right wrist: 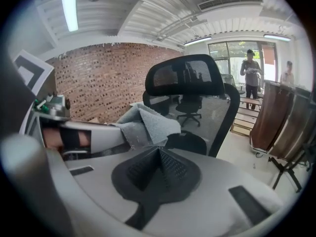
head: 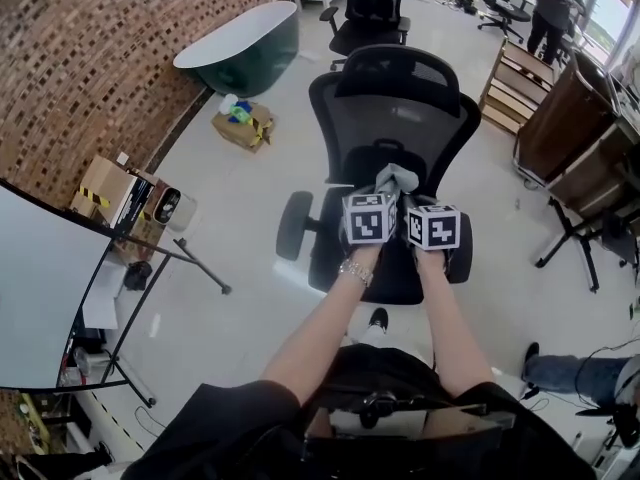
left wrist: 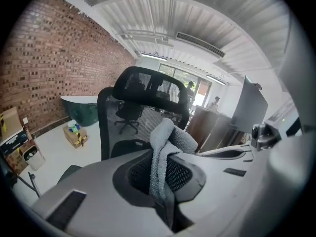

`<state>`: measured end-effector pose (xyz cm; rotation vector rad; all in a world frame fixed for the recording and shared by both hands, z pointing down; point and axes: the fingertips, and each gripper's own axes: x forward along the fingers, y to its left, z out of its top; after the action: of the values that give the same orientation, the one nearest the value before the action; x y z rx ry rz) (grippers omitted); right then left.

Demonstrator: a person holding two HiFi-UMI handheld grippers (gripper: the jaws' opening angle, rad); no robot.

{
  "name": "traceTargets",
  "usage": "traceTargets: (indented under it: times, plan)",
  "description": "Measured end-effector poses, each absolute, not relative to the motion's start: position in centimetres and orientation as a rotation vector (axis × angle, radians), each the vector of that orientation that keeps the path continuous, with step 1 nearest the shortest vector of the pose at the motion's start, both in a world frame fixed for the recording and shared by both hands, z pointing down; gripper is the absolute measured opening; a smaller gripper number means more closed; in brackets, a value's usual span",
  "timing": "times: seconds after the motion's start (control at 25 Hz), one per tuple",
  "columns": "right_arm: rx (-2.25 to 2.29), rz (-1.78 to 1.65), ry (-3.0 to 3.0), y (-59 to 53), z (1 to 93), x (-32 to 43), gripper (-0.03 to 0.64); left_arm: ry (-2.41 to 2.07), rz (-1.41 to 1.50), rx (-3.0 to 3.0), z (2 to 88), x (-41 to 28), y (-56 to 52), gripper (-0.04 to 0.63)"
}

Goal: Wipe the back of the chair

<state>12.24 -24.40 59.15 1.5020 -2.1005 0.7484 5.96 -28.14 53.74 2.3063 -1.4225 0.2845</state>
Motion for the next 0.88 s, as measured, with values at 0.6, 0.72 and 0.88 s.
traceTargets:
  times: [0.6,0.72,0.88]
  plan:
    - [1.541,0.754,-2.134,-10.7,57.7,3.7,0.005,-1.332,0.303,2.356,53.2,-1.9,-15.4,0.029]
    - [1.511,0.771,-2.13,-7.5,58.3,1.7,0.005,-1.311,0.327,2.375,53.6,-2.8,-12.4,0.029]
    - [1.471,0.761,-2.136,-6.0,57.9,0.2,0.005,-1.32,0.349,2.374,53.6,-3.7,-10.5,0.029]
